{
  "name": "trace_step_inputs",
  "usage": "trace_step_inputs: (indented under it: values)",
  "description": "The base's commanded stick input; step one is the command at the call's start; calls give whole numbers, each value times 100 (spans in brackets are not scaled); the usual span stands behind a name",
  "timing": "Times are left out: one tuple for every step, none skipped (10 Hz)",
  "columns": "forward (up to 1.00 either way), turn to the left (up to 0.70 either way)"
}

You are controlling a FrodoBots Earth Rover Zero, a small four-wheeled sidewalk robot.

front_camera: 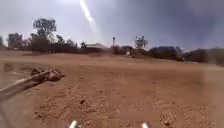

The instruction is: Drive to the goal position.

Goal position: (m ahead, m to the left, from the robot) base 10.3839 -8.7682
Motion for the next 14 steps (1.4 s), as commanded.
trace_step_inputs:
  values:
    - [70,0]
    - [70,0]
    - [70,0]
    - [70,0]
    - [70,0]
    - [70,0]
    - [70,0]
    - [70,0]
    - [70,0]
    - [70,0]
    - [70,0]
    - [70,0]
    - [70,0]
    - [70,0]
